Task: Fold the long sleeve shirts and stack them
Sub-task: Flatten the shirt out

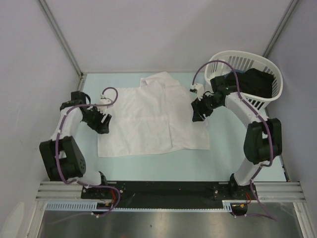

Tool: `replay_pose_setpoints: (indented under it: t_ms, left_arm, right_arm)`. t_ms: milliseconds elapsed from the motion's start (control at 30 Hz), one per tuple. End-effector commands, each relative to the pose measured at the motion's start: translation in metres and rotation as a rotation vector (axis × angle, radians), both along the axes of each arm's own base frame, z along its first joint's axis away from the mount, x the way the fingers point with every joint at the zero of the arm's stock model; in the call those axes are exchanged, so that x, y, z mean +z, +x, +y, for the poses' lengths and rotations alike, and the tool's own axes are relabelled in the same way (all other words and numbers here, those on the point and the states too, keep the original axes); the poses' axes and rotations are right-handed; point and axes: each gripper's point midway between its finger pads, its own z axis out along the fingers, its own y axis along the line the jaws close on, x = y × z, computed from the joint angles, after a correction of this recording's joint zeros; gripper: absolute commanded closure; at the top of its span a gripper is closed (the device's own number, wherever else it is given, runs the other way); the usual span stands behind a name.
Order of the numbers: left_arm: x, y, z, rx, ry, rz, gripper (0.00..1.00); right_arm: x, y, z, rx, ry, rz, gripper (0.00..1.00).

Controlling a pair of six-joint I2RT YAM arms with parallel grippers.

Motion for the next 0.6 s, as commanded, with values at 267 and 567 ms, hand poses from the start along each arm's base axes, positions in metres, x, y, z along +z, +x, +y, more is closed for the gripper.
replay_pose_setpoints:
  t_ms: [267, 567]
  left_arm:
    - [-0.039, 0.043, 0.024, 0.266, 0.038, 0.118, 0.28]
    - [-0.033, 0.047, 0.023, 0.275, 0.033, 0.105, 0.28]
  right_arm:
    - [-0.03, 0.077, -0.003, -0.252, 0.018, 0.063, 0.41]
    - [-0.025, 0.107, 0.007, -0.267, 0.067, 0.01, 0.43]
